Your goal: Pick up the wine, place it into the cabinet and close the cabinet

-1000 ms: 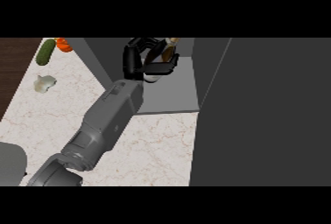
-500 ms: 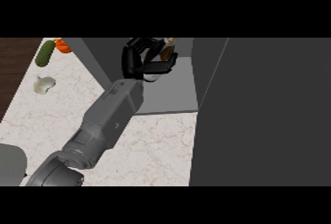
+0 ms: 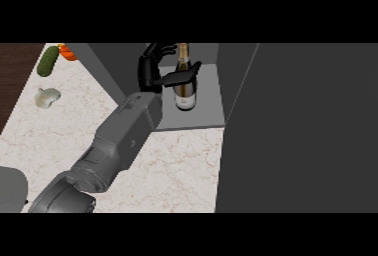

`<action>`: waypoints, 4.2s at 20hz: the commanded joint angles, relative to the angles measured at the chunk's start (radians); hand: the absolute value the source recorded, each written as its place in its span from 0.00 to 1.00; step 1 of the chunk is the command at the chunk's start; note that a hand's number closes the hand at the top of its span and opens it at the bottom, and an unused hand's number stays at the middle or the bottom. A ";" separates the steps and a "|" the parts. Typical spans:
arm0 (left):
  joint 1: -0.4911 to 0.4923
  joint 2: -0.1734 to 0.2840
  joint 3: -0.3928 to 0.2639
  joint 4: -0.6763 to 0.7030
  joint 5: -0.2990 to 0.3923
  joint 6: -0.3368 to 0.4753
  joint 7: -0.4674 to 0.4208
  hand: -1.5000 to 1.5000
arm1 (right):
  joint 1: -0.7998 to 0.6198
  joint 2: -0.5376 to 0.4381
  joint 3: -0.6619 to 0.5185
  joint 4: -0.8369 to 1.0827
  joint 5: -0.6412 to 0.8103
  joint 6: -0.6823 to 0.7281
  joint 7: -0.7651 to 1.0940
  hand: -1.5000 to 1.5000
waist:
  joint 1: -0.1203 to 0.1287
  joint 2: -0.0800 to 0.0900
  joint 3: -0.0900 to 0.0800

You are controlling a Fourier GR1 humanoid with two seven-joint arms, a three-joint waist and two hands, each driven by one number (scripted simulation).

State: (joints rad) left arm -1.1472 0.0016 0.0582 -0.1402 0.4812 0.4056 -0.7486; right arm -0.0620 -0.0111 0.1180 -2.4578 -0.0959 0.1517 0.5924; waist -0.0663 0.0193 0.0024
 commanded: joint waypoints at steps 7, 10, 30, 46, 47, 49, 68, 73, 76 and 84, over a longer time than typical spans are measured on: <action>0.024 0.006 -0.011 0.058 -0.043 0.062 -0.019 0.00 | 0.007 0.006 0.017 -0.054 -0.013 -0.010 0.030 0.00 | -0.004 0.005 -0.003; 0.022 0.047 -0.019 0.073 -0.057 0.054 0.003 0.00 | -0.001 -0.010 -0.021 -0.052 -0.058 0.009 0.021 0.00 | -0.010 0.009 -0.003; 0.087 0.034 0.006 0.044 -0.069 -0.030 -0.106 0.00 | 0.005 -0.003 -0.020 -0.038 -0.048 0.012 -0.003 0.00 | -0.004 0.007 -0.003; 0.127 -0.002 -0.004 0.033 -0.041 -0.166 -0.142 0.00 | -0.083 0.000 0.036 -0.059 0.004 -0.061 0.102 0.00 | 0.008 -0.005 -0.005; 0.106 -0.002 0.006 0.027 -0.024 -0.174 -0.118 0.00 | -0.024 -0.021 -0.029 -0.030 -0.077 -0.014 0.034 0.00 | 0.005 -0.004 -0.003; 0.094 -0.002 -0.016 0.030 0.018 -0.160 -0.126 0.00 | -0.057 0.007 0.048 0.025 -0.016 -0.027 0.034 0.00 | -0.015 -0.004 -0.004; 0.421 -0.002 -0.521 -0.487 0.304 0.039 -0.037 0.00 | 0.041 0.000 0.032 -0.056 0.015 -0.041 -0.007 0.00 | 0.039 -0.024 -0.002; 0.592 -0.002 -0.680 -0.722 0.296 0.196 -0.054 0.00 | 0.013 -0.030 -0.007 -0.096 -0.012 -0.058 0.078 0.00 | 0.062 -0.026 -0.002; 0.649 -0.002 -0.756 -0.903 0.272 0.297 0.030 0.00 | 0.016 -0.014 0.007 -0.086 0.007 -0.066 0.047 0.00 | 0.070 -0.028 -0.002; 0.862 0.073 -0.804 -1.247 0.145 0.378 0.083 0.00 | 0.038 -0.029 0.014 -0.142 0.000 -0.064 0.097 0.00 | 0.071 -0.025 -0.002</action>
State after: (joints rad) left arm -0.3854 0.0348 -0.7145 -1.2238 0.6689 0.7242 -0.6819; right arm -0.0604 -0.0333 0.1231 -2.4720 -0.0649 0.0932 0.6234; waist 0.0034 -0.0051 0.0003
